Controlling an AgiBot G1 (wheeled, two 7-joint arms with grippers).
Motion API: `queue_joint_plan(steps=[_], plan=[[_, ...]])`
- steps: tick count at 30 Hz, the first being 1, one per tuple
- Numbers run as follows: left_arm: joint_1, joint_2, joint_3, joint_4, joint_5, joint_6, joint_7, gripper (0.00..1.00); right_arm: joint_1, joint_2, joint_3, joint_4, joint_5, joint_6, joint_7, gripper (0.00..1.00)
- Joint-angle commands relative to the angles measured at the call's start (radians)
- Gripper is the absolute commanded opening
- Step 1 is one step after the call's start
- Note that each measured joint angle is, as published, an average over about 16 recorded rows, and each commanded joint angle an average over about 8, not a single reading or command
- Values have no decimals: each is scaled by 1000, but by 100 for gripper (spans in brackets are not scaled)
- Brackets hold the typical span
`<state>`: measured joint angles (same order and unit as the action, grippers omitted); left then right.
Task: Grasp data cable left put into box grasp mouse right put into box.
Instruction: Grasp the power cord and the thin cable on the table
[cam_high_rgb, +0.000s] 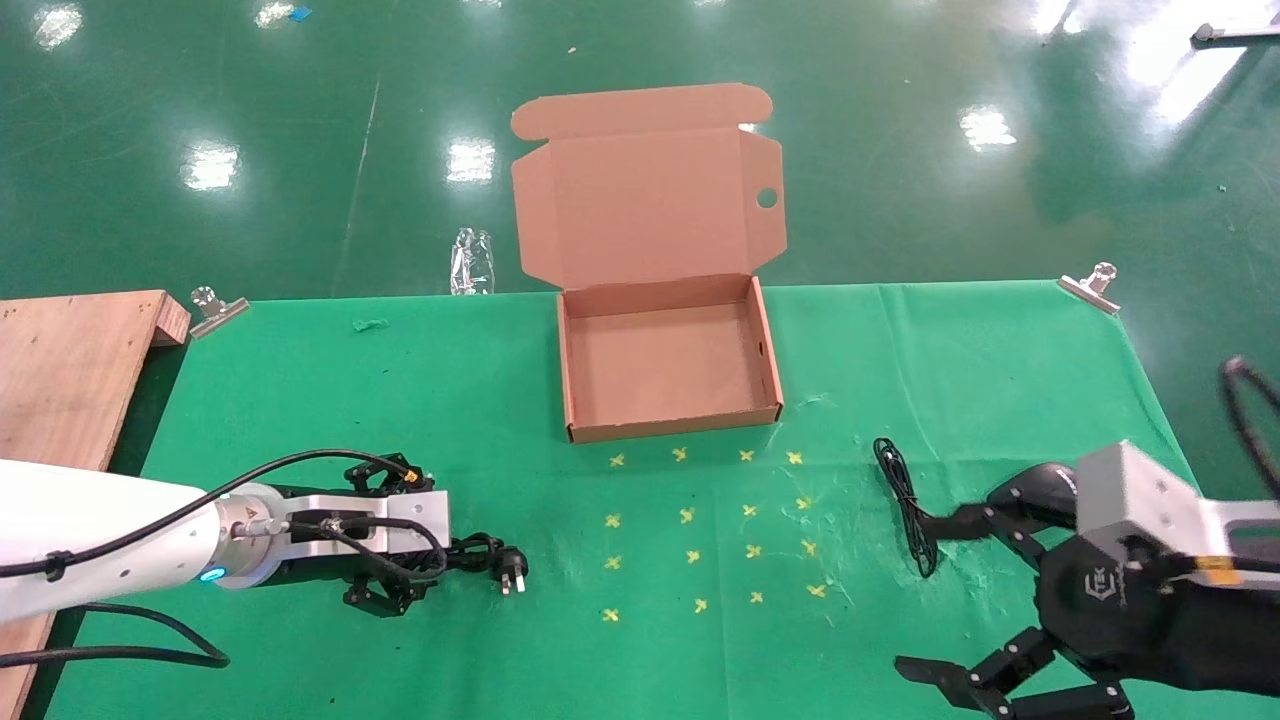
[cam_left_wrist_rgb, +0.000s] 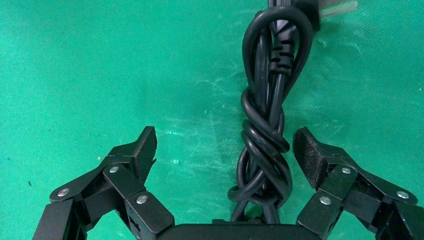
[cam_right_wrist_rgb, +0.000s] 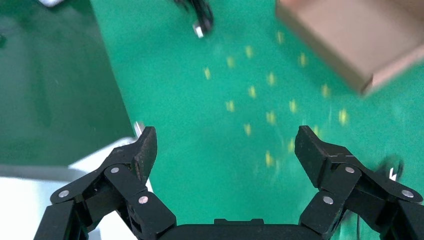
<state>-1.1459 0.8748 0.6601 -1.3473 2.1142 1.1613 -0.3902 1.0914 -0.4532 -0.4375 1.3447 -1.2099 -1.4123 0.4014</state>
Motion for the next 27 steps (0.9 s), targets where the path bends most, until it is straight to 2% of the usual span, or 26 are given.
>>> queue_joint_plan(steps=[1,7,11,19,27], plan=[[-4,3,2,0,6,6,-8,100,4,3,-19,0,-45,6,29,100],[-4,4,2,0,7,7,-10,100,82,-89,-113,-38,-325,44,120,100],[-4,4,2,0,7,7,-10,100,124,-164,-148,-111,-446,92,150,100],[-4,4,2,0,7,7,-10,100,196,-314,-188,-321,-564,181,101,100],[-4,4,2,0,7,7,-10,100,254,-432,-211,-541,-608,245,7,100]])
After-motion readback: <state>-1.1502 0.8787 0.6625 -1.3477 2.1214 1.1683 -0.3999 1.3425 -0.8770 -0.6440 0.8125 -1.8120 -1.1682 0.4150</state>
